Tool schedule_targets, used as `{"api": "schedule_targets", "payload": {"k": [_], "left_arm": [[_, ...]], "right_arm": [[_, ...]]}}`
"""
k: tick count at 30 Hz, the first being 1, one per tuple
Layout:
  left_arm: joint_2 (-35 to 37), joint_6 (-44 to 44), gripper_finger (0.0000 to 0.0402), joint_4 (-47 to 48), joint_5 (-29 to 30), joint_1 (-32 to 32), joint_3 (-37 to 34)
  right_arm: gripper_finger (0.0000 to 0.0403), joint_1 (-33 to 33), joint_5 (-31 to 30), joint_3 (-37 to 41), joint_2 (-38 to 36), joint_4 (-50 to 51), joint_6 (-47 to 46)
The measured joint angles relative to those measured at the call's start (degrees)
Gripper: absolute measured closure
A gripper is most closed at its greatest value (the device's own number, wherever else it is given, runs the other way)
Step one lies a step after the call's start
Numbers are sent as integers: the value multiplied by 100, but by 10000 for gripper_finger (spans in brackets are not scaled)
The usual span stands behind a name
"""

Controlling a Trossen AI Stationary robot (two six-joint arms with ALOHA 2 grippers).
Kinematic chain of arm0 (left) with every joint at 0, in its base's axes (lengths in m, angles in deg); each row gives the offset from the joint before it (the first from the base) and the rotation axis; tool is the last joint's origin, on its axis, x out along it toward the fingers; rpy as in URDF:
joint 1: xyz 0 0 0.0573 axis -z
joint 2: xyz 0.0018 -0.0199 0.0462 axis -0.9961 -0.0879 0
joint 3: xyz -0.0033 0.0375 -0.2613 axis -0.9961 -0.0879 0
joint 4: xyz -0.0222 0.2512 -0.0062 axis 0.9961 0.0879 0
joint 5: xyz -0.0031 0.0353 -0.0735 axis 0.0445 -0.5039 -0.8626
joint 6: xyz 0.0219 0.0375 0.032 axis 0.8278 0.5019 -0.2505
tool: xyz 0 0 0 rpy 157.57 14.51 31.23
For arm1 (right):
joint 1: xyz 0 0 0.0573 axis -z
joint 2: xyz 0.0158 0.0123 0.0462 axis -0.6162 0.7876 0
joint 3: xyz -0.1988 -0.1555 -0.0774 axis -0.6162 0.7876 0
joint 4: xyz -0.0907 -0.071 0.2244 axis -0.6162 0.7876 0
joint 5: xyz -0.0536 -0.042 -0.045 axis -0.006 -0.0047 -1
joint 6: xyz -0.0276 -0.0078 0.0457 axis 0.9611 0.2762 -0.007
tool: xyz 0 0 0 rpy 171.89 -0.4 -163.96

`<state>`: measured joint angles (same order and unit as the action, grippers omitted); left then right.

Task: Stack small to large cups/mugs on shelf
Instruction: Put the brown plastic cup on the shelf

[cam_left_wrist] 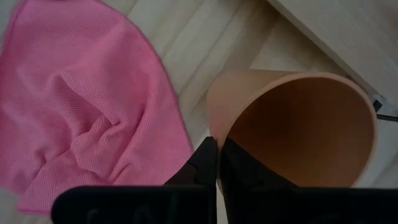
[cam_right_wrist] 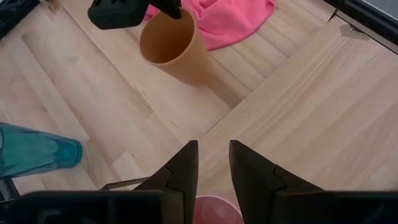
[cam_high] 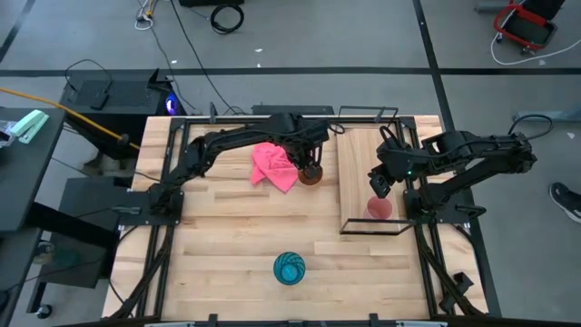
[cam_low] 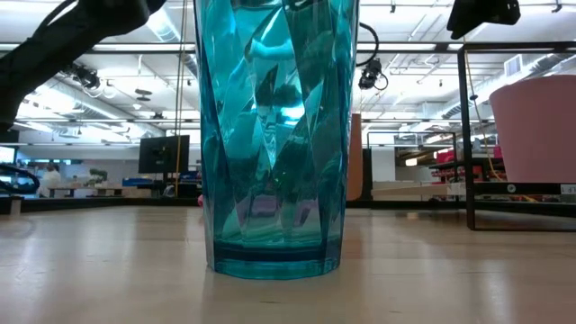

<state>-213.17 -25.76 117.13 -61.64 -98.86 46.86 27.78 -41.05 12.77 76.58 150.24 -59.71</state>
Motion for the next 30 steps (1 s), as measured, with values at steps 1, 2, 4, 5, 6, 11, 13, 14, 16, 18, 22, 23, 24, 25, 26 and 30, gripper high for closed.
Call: {"api": "schedule_targets", "payload": {"k": [1,2,4,5,6,11,13,14,16,18,22,23,24,25,26,30], "left_arm": [[0,2,391,-4,-2,12,0],[0,2,391,-9,-4,29,0],[0,44,391,-3,-24,46,0],[0,95,391,8,-44,62,0],[0,127,391,35,-60,76,0],[0,153,391,161,-106,155,0],[0,157,391,175,-125,165,0],[0,158,391,211,-142,164,0],[0,220,391,284,-166,159,0],[0,278,391,381,-170,180,0],[0,281,391,368,-177,198,0],[0,292,391,389,-178,202,0],[0,305,391,425,-186,204,0],[0,369,391,490,-188,209,0],[0,428,391,553,-184,228,0],[0,530,391,524,-178,257,0]], "right_arm": [[304,0,0,0,0,-2,0],[304,0,0,0,0,-2,2],[304,0,0,0,0,-2,2],[304,0,0,0,0,-2,4],[304,0,0,0,0,-2,6],[304,0,0,0,0,-4,13],[304,0,0,0,0,-4,13],[304,0,-2,0,0,-4,14],[304,0,0,0,0,-4,13],[304,0,-1,0,0,-4,15],[304,0,0,0,0,-4,13],[304,0,0,0,0,-4,15],[304,0,0,0,0,-4,15],[304,0,0,0,0,-4,15],[304,0,0,0,0,-4,15],[304,0,0,0,0,-4,15]]}}
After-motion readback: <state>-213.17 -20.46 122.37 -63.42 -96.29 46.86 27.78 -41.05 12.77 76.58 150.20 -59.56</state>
